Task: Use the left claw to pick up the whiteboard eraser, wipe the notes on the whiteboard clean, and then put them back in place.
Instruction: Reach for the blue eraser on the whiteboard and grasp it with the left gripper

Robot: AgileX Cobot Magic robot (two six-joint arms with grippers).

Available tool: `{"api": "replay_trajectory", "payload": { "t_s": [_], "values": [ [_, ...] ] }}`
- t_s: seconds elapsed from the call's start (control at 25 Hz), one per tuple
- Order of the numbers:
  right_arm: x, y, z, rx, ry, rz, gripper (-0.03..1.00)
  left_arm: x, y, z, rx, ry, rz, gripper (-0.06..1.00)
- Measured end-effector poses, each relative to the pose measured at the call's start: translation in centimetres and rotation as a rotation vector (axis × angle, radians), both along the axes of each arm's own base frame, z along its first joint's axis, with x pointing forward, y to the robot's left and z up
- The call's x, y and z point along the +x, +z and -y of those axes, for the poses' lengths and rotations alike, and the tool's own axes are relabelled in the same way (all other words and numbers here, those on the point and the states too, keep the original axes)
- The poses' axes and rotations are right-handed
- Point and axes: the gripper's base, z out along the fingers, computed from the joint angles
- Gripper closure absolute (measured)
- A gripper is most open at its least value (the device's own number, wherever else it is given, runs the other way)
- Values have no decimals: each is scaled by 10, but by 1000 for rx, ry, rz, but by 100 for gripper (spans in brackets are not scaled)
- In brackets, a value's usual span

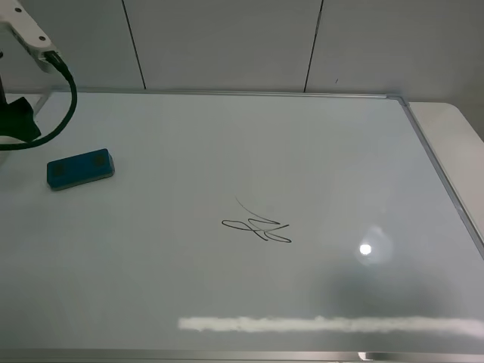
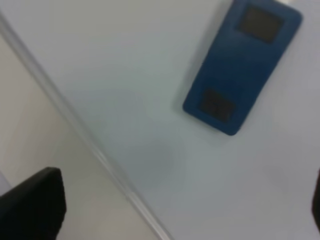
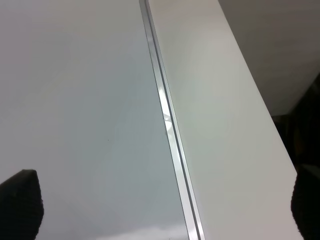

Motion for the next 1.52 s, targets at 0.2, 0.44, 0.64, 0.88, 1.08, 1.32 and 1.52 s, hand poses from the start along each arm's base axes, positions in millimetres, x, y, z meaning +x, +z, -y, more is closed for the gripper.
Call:
{"api": "replay_trajectory", "payload": {
  "t_s": [0.2, 0.44, 0.64, 0.88, 1.08, 1.32, 1.52],
  "values": [
    [0, 0, 0, 0, 0, 0, -2, 10, -18, -4, -29, -55, -56, -5],
    [0, 0, 0, 0, 0, 0, -2, 31, -38, -18, -69, -48, -119, -5],
    [0, 0, 0, 0, 0, 0, -2, 50, -45, -19, -45, -115, -129, -5],
    [0, 0, 0, 0, 0, 0, -2, 68, -71, -19, -42, -144, -187, -5],
    [0, 0, 0, 0, 0, 0, -2, 73, -89, -19, -33, -196, -230, -5],
    [0, 0, 0, 0, 0, 0, -2, 79, -106, -19, -13, -261, -248, -5],
    [0, 0, 0, 0, 0, 0, -2, 82, -116, -15, -3, -293, -259, -5]
  ]
}}
